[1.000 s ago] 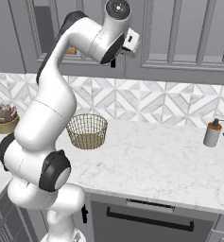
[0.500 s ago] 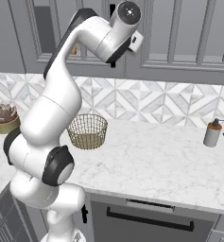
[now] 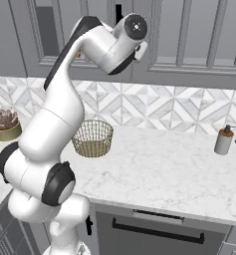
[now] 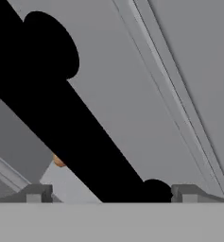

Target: Open the cabinet, pick up the bread from the cabinet and place it in the basket. Then move the basket to the dining counter.

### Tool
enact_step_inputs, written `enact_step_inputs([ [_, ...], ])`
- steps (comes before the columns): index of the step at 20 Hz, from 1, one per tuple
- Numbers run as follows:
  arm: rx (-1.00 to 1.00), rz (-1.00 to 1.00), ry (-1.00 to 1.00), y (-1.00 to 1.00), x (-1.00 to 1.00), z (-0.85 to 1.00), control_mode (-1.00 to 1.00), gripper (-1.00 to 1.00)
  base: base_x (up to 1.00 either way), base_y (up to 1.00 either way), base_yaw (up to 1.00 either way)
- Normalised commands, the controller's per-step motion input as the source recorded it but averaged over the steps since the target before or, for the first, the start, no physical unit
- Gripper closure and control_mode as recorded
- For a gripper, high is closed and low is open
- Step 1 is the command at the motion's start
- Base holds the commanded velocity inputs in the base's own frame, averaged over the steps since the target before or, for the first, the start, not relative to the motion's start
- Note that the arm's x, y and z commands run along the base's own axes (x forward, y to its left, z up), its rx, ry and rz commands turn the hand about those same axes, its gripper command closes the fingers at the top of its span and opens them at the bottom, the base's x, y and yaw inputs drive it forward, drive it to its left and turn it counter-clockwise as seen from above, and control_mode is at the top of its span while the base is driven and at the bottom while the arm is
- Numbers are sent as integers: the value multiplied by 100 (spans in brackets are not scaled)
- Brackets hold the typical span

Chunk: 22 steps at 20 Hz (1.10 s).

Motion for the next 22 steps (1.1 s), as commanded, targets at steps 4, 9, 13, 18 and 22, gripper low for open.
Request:
enact_step_inputs([
  [4, 0, -3, -10, 78, 15, -52, -100, 100, 0, 0, 0],
  [9, 0, -5, -8, 29, 45, -12, -100, 100, 0, 0, 0],
  [13, 0, -5, -1, 0, 30, 0, -100, 100, 0, 0, 0],
  [18, 1, 0, -2, 7, 0, 0, -100, 100, 0, 0, 0],
  [22, 4, 0, -5, 7, -88, 9, -100, 100, 0, 0, 0],
])
